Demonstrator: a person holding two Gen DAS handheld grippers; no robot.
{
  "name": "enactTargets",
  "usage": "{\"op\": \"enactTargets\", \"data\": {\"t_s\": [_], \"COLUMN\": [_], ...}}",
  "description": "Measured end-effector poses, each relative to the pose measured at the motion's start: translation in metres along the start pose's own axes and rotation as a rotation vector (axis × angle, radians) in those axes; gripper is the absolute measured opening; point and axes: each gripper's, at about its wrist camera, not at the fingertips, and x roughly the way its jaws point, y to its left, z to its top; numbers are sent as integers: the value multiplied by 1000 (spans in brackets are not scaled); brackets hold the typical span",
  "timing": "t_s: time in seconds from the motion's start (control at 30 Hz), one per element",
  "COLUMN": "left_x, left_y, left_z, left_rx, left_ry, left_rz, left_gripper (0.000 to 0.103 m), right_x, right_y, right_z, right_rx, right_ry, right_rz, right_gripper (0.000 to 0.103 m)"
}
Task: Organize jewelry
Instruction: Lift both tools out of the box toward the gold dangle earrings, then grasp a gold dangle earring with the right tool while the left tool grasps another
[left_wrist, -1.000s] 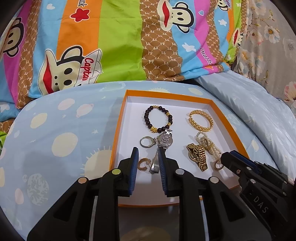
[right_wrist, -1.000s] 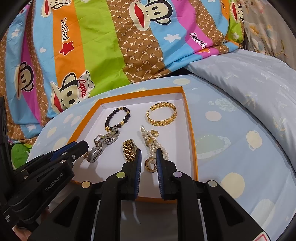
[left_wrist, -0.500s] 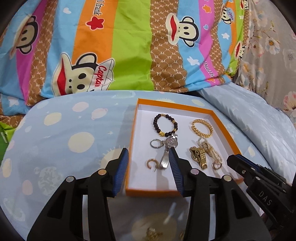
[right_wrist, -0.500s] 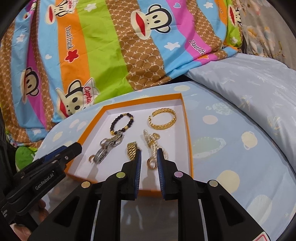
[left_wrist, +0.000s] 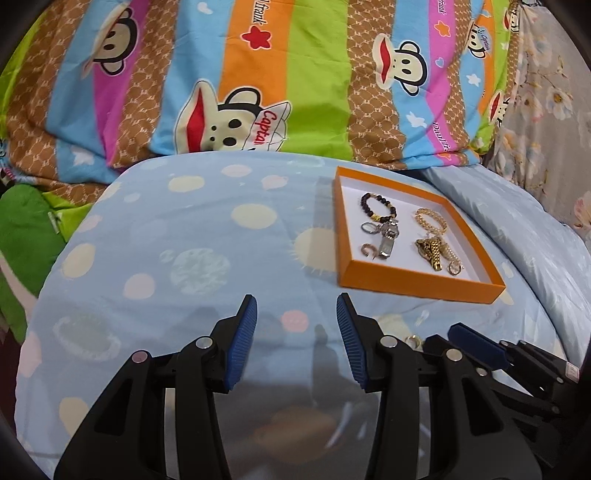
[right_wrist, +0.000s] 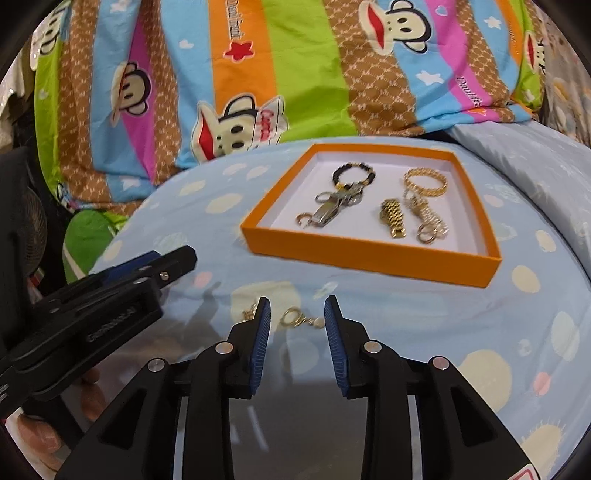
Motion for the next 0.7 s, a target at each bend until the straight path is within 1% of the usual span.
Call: {"op": "enactTargets", "data": {"t_s": [0.17,0.23,0.27,0.37,0.47,0.53,0.57,0.63,0.67,0.7], "left_x": [-5,-6,-6,-5,-3,-1,0,3,4,5], "left_y": [3,-1,-2,-6,-11,-16,-19,-27,-30,-34], "left_z": [-5,-5,-6,-7,-8,-9,-10,-12,-13,-14], "left_rx": [-5,12,18,39,58,73,83,111,126,140], "left_ry": [12,7,8,21,37,56,65,86,92,96], "left_rz": [-14,-15,-17,-37,-64,-92,-100,-102,-96,-93], "left_gripper": [43,43,43,43,46,50,50,50,50,50], "right_x": [15,16,16,17,15,14,12,7,5,2], "right_y": [1,0,1,-2,-7,-9,-10,-13,-15,-17], "right_z": [0,0,-1,-1,-1,-1,-1,-1,-2,-3], "right_rx": [12,11,9,20,44,55,61,75,81,88], "right_ry": [77,81,82,84,79,69,63,45,38,31], "right_rz": [-35,-42,-53,-58,-42,-45,-47,-51,-55,-59], "right_gripper": [30,29,27,8,6,6,6,4,0,0]}}
